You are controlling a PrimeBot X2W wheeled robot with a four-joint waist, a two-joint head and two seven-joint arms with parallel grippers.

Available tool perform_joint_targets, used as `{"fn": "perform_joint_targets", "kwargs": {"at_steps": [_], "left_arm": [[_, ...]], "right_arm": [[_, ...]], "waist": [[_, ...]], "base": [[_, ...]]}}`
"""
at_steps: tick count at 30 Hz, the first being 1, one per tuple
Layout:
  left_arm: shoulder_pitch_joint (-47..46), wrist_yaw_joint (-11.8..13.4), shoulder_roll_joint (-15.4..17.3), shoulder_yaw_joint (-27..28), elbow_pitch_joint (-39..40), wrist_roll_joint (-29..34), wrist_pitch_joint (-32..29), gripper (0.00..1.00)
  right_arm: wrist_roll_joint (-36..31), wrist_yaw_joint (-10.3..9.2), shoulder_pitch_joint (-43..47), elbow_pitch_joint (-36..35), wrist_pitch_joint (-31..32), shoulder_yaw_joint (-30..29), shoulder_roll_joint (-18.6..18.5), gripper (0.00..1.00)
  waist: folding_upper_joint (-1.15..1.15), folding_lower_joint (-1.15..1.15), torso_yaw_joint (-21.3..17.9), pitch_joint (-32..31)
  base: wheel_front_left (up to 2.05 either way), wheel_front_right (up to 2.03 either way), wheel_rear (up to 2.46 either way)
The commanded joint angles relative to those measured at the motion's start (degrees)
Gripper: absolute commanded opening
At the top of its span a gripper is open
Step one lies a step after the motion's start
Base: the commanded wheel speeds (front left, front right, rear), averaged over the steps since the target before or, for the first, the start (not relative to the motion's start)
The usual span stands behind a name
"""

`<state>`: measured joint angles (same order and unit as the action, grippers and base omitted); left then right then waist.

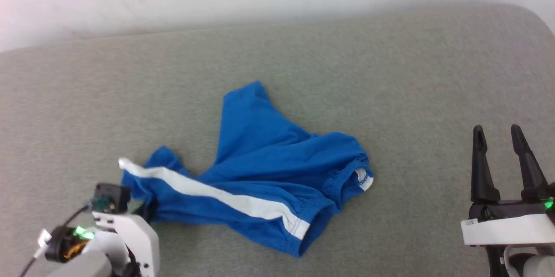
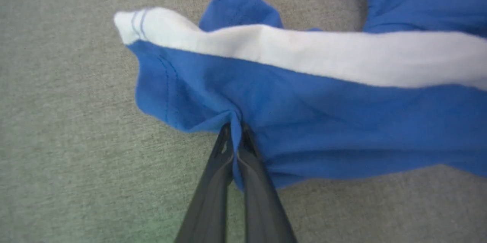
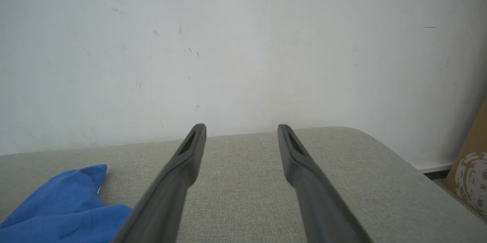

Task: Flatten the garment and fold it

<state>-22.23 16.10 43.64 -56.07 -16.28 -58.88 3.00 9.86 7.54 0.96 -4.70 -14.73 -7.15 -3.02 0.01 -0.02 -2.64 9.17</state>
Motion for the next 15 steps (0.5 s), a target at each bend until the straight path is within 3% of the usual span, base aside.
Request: {"fn": "perform_joint_targets", "kwargs": {"at_steps": [1,2,3,9,12,15], "left_arm": [[1.09,-0.35,-0.69,-0.7,-0.97,-0.22,-0.25,0.0],[1.53,-0.4,-1.31,-1.01,-1.71,-0.14,0.13,0.0],[1.7,-0.25,-1.96,-1.05,-2.3,0.15,1.05,1.0],[0.35,2.19,-5.04,1.97,-2.61,4.12,10.54,1.0],[0.1,6.17,-5.6,4.93,0.34,8.85,11.84,1.0],[0.85,11.26,-6.0,9.76,6.42,18.56,11.95,1.0]], "right_arm": [[-0.99,-0.05,0.37,0.05,-0.27,0.24,0.14,1.0],[-1.6,-0.05,0.33,0.09,-0.27,0.55,0.14,1.0],[-2.18,-0.05,0.18,0.08,-0.27,0.64,0.14,1.0],[-8.42,-0.05,-3.97,-2.18,-0.27,1.55,-0.69,1.0],[-9.54,-0.05,-7.58,-2.06,-0.27,4.54,-4.41,1.0],[-8.72,-0.05,-11.63,0.05,-0.27,8.86,-9.42,1.0]], "waist": [[-0.01,0.02,2.15,-2.33],[-0.01,0.02,2.32,-2.69],[-0.01,0.02,2.5,-3.03],[-0.01,0.02,4.09,-5.34],[-0.01,0.02,4.66,-6.21],[-0.01,0.02,5.32,-6.67]], "base": [[0.0,0.0,0.0],[0.0,0.0,0.0],[0.0,0.0,0.0],[0.0,0.0,0.0],[0.0,0.0,0.0],[0.0,0.0,0.0]]}}
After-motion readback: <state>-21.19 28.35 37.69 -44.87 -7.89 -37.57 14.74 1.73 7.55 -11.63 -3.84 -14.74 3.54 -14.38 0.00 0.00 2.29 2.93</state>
